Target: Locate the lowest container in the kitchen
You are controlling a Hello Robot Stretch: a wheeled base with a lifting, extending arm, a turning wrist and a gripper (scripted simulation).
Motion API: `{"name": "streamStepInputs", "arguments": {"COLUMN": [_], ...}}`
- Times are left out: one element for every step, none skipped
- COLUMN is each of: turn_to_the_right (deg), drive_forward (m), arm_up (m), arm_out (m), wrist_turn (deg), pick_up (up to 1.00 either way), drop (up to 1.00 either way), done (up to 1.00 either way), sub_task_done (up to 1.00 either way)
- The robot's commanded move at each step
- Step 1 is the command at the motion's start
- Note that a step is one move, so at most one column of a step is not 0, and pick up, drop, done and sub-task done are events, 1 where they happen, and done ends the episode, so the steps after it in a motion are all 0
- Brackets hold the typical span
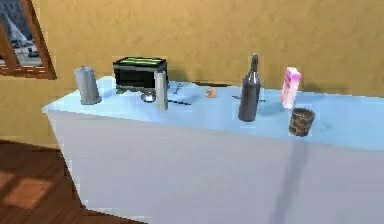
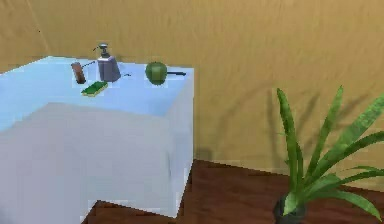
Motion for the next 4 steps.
{"name": "streamStepInputs", "arguments": {"turn_to_the_right": [-45.0,-24.0,0.0,-6.0], "drive_forward": [0.0,0.0,1.0,0.0], "arm_up": [0.0,0.0,0.0,0.0], "arm_out": [0.0,0.0,0.0,0.0], "wrist_turn": [0.0,0.0,0.0,0.0], "pick_up": [0.0,0.0,0.0,0.0], "drop": [0.0,0.0,0.0,0.0], "done": [0.0,0.0,0.0,0.0], "sub_task_done": [0.0,0.0,0.0,0.0]}}
